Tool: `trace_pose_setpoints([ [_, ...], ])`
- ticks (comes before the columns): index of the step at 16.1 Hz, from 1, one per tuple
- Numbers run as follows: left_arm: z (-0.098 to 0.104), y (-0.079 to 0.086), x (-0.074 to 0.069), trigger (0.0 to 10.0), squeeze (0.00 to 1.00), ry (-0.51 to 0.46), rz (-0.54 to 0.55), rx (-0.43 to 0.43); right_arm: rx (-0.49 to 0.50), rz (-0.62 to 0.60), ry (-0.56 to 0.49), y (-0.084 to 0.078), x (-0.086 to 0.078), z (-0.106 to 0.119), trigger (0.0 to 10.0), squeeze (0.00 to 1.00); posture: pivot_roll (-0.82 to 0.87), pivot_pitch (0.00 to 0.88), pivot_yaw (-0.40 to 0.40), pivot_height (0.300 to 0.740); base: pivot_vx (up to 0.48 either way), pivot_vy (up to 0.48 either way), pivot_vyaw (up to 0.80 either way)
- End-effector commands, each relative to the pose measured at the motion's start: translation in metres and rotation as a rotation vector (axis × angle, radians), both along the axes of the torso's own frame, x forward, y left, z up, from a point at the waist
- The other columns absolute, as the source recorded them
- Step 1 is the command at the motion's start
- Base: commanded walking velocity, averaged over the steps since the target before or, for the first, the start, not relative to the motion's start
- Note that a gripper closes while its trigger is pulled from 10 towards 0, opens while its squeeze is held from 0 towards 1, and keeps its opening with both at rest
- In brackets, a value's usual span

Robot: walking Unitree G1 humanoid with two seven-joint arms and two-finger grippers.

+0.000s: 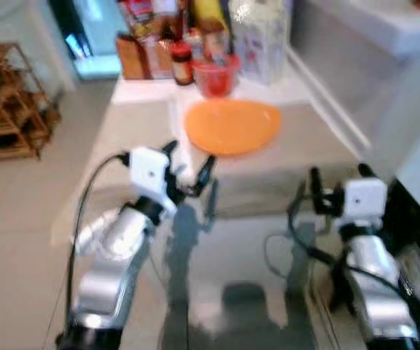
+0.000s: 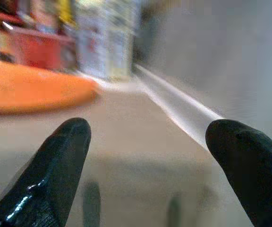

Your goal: Setting the table

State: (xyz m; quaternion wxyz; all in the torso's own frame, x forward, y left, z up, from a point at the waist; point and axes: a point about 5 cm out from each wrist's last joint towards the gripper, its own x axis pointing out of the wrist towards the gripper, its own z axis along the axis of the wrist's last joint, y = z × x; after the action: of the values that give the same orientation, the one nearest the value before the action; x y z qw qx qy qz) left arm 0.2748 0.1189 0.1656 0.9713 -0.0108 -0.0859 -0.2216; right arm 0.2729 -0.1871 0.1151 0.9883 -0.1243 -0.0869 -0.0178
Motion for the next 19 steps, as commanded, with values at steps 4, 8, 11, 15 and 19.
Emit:
trace_pose_setpoints([
  [4, 0.009, 0.006, 0.005, 10.0, 0.0, -0.036, 0.045, 0.035, -0.005, 0.063, -0.043, 0.016, 0.007, 0.009, 10.0, 0.0, -0.06, 0.0, 0.042, 0.736, 0.187, 0.0, 0.0],
  [8, 0.016, 0.001, 0.021, 10.0, 0.0, -0.008, 0.006, 0.061, -0.003, 0.068, -0.062, 0.018, 0.008, 0.014, 10.0, 0.0, -0.06, 0.0, 0.043, 0.736, 0.0, 0.0, 0.0],
  [11, 0.03, -0.002, 0.048, 10.0, 0.0, -0.002, -0.038, 0.08, 0.001, 0.062, -0.061, 0.018, 0.01, 0.014, 10.0, 0.0, -0.07, 0.0, 0.056, 0.736, 0.0, 0.0, 0.0],
  [15, 0.034, -0.011, 0.054, 10.0, 0.0, -0.006, -0.068, 0.086, -0.001, 0.052, -0.045, 0.018, 0.009, 0.012, 10.0, 0.0, -0.09, 0.0, 0.071, 0.736, 0.0, 0.0, -0.79],
  [19, 0.026, -0.012, 0.05, 10.0, 0.0, 0.021, -0.029, 0.031, -0.025, 0.08, -0.024, 0.021, 0.009, 0.008, 10.0, 0.0, -0.08, 0.0, 0.056, 0.736, 0.0, 0.0, 0.0],
])
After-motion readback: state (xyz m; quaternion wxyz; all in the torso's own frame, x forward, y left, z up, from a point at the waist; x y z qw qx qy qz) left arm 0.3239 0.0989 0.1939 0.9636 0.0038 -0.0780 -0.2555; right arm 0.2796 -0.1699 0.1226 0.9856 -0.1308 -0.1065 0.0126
